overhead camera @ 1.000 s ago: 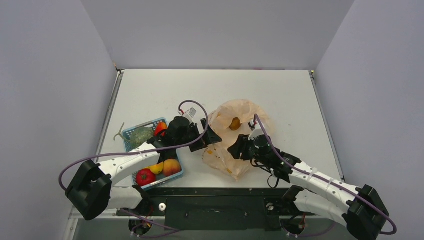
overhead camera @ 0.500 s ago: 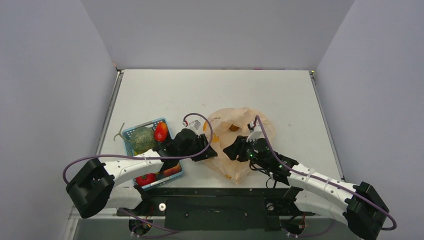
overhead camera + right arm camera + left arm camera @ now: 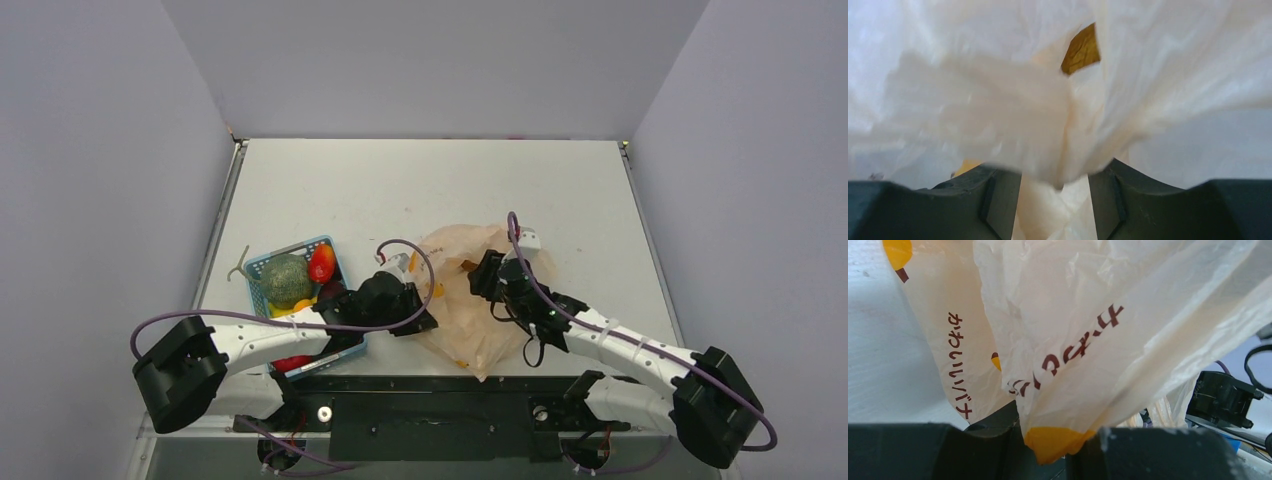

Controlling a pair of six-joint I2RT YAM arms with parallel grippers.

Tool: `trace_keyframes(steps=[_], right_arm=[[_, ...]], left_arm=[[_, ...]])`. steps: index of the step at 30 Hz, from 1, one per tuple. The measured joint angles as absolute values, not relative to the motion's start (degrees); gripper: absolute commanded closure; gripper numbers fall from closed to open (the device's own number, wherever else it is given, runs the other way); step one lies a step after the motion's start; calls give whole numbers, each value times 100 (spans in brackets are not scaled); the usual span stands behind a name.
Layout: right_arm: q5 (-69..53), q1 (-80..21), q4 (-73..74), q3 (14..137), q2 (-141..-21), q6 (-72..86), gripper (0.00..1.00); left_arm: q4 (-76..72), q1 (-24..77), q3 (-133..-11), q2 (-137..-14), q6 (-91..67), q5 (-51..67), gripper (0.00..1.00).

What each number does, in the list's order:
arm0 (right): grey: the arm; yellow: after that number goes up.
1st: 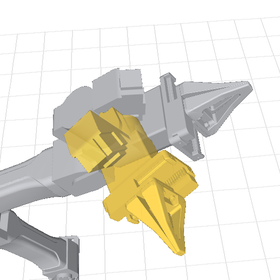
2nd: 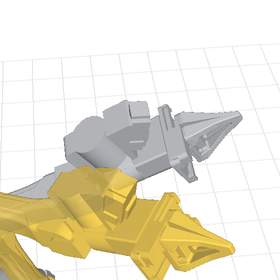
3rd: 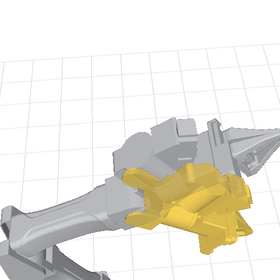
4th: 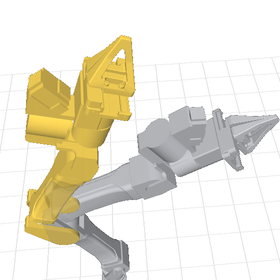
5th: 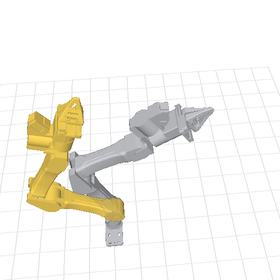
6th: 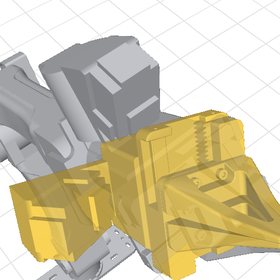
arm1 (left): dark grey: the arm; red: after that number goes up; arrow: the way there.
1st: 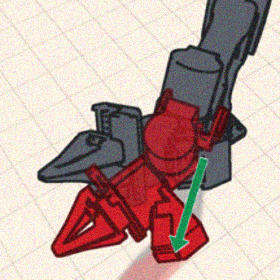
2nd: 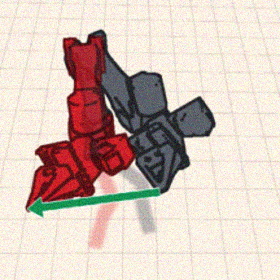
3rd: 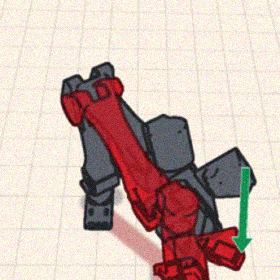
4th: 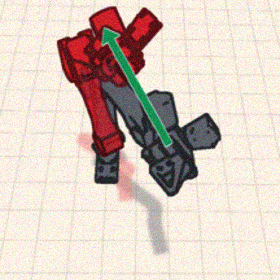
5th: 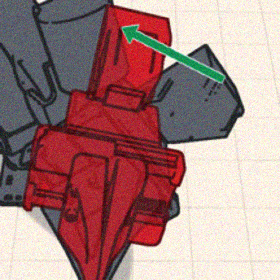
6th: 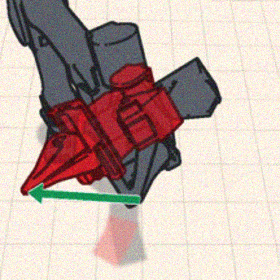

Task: Take the fake fruits out of the plastic bag
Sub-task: Take out the fake fruit from the plastic bag.

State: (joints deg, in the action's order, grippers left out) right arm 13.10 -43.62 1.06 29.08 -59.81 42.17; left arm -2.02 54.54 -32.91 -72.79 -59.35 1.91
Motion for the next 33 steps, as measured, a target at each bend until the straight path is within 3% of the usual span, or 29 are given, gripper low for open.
trace_keyframes(steps=[15, 33], right_arm=[[1535, -3929, -1074, 3249, -7996, 5076, 62], [1715, -3548, -1280, 3876, -8923, 5111, 55]], left_arm=[[-368, 5878, -3312, -7502, -6084, 126, 85], [-633, 6058, -3382, -7826, -6106, 130, 86]])
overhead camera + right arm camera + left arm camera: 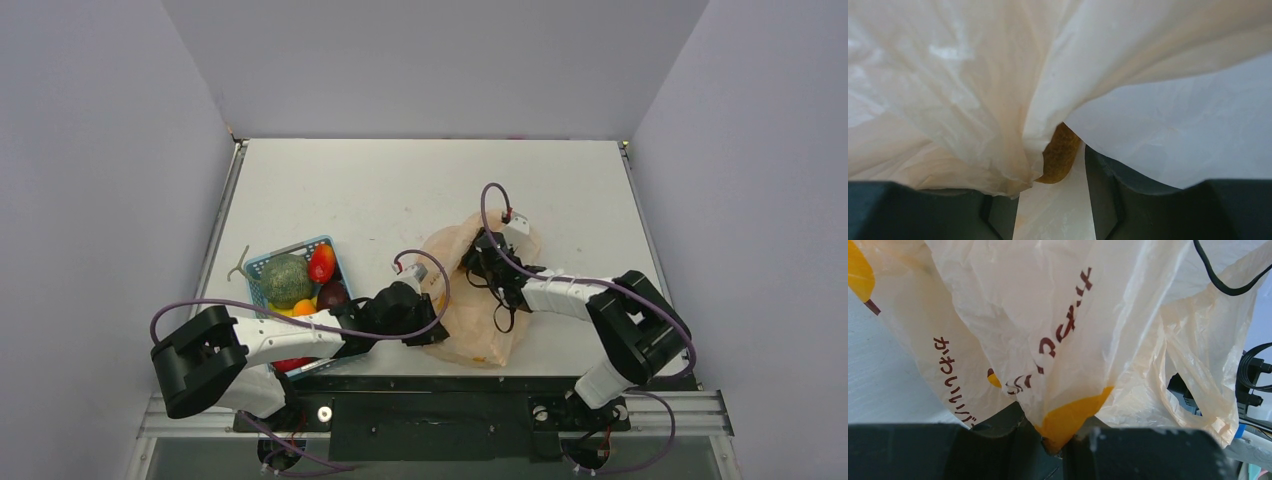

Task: Take the fake fruits out of the plastic bag
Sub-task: Take out the fake fruit from the plastic bag, then adjust the plastic bag at the center of the board.

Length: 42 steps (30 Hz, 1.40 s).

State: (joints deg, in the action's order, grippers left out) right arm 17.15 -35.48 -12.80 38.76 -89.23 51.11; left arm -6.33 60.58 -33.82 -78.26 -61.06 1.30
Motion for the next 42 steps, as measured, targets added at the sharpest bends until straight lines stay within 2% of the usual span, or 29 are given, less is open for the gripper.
trace_keyframes(steps=[13, 27, 31, 39, 42], right_arm=[[1299, -3551, -1441, 4189, -9378, 4709, 48], [947, -3562, -1490, 4969, -10186, 4563, 48], [871, -3559, -1466, 5015, -10300, 4545, 52], [871, -3557, -1295, 4993, -10180, 4388, 69], [875, -3557, -1127, 4856, -9863, 4228, 72]], left_arm=[[-659, 6066, -3391, -7850, -6106, 128, 86], [-733, 6069, -3387, -7863, -6114, 126, 86], [-760, 6069, -3319, -7808, -6141, 106, 86], [-755, 6084, -3194, -7629, -6239, 16, 87], [-755, 6084, -3194, -7625, -6252, -19, 87]])
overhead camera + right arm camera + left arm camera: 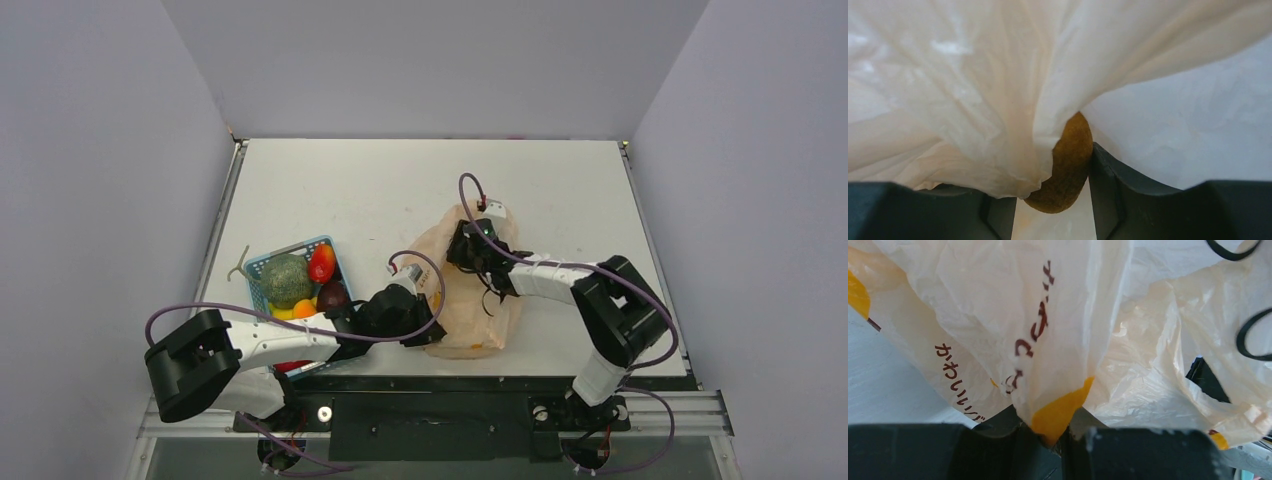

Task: Take the fake fruits out of the plastic bag
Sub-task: Adjust the plastic bag at the center of the board.

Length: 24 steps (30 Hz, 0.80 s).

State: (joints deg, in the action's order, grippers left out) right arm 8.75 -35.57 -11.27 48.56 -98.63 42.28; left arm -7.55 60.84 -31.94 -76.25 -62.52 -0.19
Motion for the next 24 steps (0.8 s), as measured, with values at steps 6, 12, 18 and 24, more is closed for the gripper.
trace_keyframes(steps=[6, 12, 18, 24], right_arm=[[969, -3656, -816, 4574, -8871, 3859, 76], [1076, -3988, -484, 4139, -7824, 3540, 85], [923, -4130, -36, 3450, -6705, 3352, 98], [569, -4130, 648, 3114, -5881, 3297, 100]], left_arm=[[-755, 6084, -3194, -7636, -6261, -56, 87], [-755, 6084, -3249, -7846, -6263, -62, 87], [-762, 5981, -3391, -8071, -6261, -32, 87], [-993, 5349, -3474, -8399, -6261, 410, 76]])
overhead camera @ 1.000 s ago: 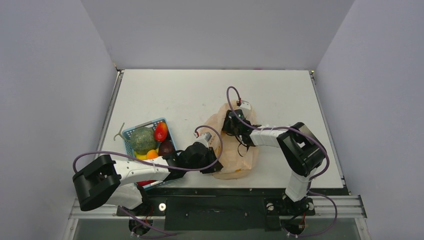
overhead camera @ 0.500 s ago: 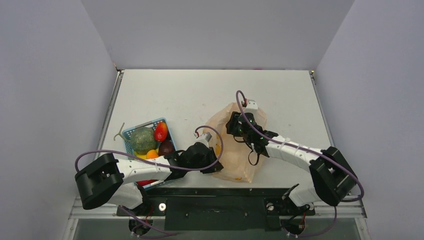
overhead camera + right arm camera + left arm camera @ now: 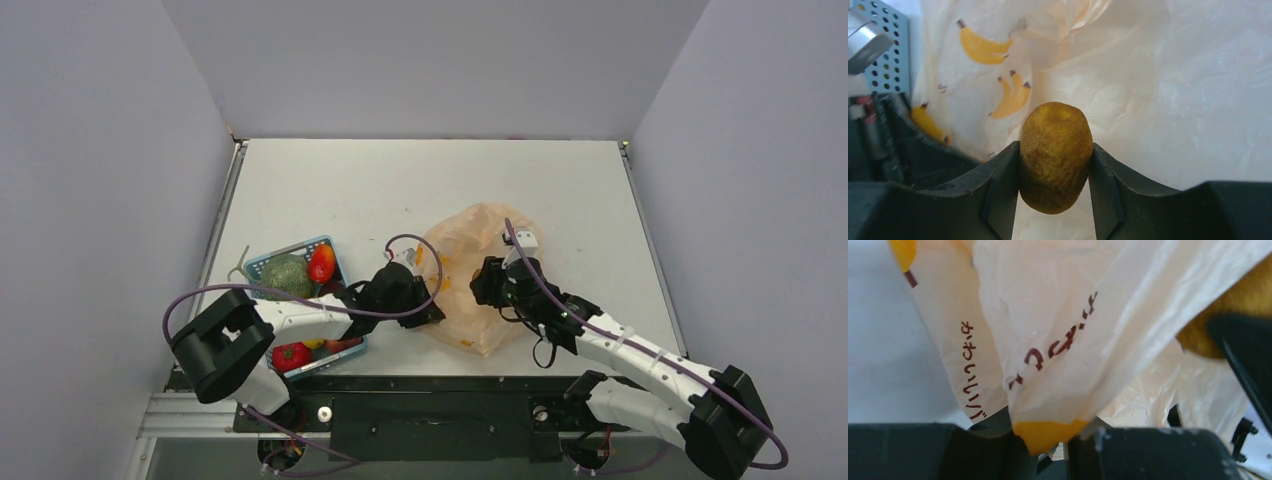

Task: Take the fake fruits out of the plastic bag
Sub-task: Adjust the plastic bag at the center of the board, then place the fake fruit in the bin.

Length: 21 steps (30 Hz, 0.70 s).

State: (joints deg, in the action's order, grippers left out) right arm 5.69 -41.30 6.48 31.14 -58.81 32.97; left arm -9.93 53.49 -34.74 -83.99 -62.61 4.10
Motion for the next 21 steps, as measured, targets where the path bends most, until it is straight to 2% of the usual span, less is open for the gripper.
trace_keyframes(steps=[4, 9, 11, 13, 15, 17, 21], right_arm=[[558, -4125, 1044, 3116, -5155, 3277, 100], [770, -4060, 1424, 3238, -4458, 3188, 100], [862, -4005, 1542, 3308, -4324, 3146, 100], [974, -3942, 1686, 3376, -4174, 3109, 100], [1103, -3911, 1837, 3422, -3981, 3083, 100], [1208, -3900, 1940, 3474, -3802, 3063, 100], [1422, -3896, 2147, 3656, -3531, 3028, 100]], left_arm=[[-902, 4934, -4012, -8868, -6099, 790, 59], [-705, 4593, -5240, -9496, -5719, 1273, 49], [-683, 4436, -5631, -9679, -5594, 1487, 40], [-663, 4237, -5913, -9817, -5492, 1706, 27], [-604, 4034, -6119, -9907, -5400, 1892, 10], [-475, 3892, -6270, -9944, -5271, 2001, 4], [36, 3721, -6547, -9887, -4856, 2025, 3]])
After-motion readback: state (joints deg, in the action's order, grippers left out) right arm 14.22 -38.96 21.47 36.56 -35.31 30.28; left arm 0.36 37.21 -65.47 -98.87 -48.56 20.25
